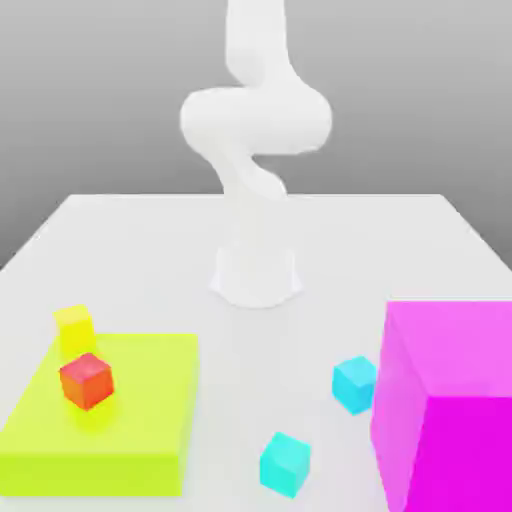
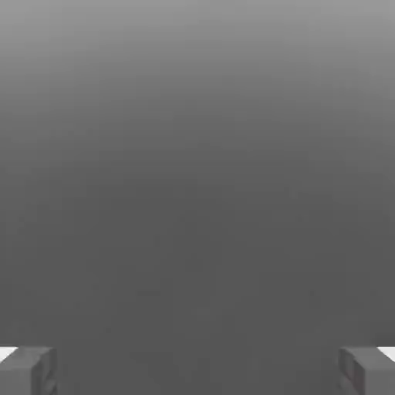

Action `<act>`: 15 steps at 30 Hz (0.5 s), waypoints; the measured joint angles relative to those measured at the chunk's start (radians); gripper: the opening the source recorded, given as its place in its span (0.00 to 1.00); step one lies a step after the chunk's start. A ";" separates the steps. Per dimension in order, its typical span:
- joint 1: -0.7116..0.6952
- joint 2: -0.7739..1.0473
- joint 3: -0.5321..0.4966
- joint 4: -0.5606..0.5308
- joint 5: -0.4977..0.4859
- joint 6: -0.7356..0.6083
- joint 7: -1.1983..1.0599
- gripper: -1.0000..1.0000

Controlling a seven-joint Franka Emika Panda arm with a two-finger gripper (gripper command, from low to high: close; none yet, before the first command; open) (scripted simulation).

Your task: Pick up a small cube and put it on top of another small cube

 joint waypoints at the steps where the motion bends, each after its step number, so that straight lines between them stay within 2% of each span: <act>1: -0.013 0.039 0.014 -0.011 -0.007 0.018 0.027 0.50; 15: -0.118 0.551 0.144 -0.148 -0.118 0.253 0.396 0.50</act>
